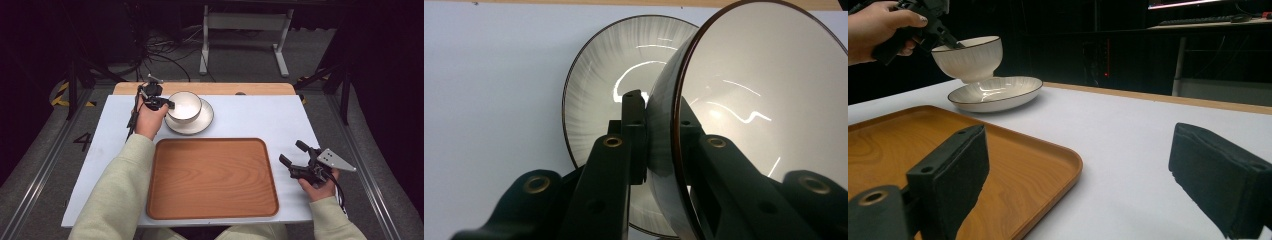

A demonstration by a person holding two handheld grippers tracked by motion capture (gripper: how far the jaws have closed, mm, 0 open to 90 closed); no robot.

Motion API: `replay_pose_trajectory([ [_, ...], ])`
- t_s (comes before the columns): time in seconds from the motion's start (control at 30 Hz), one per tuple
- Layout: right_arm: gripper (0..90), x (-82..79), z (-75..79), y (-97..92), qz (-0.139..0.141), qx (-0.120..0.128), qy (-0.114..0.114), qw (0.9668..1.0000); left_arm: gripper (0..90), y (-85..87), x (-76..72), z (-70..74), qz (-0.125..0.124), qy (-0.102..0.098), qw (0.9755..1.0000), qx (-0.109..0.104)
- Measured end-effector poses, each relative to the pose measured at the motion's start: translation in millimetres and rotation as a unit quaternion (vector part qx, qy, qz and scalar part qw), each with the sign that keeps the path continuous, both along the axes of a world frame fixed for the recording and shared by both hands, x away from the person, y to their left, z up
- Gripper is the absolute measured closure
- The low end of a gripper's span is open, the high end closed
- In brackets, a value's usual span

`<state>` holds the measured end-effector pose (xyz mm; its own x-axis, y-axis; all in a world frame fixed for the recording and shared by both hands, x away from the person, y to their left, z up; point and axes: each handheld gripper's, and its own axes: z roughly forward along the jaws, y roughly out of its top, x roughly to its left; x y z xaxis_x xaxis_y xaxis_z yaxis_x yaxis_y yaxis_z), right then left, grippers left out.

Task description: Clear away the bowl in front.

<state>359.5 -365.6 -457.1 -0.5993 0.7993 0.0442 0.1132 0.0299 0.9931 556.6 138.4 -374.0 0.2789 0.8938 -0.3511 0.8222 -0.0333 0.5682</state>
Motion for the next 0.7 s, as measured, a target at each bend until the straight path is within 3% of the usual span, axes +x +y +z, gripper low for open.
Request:
replay_pose_trajectory([
  [0.43, 9.9, 0.0, 0.0, 0.1, 0.0, 0.0, 0.0, 1.0, 82.2, 0.6, -9.8, 10.4, -0.019, 0.001, 0.9998, 0.003],
  [0.7, 9.9, 0.0, 0.0, 0.3, -0.001, -0.001, 0.0, 1.0, 82.1, -0.7, -23.0, 21.1, -0.05, 0.002, 0.9987, 0.005],
])
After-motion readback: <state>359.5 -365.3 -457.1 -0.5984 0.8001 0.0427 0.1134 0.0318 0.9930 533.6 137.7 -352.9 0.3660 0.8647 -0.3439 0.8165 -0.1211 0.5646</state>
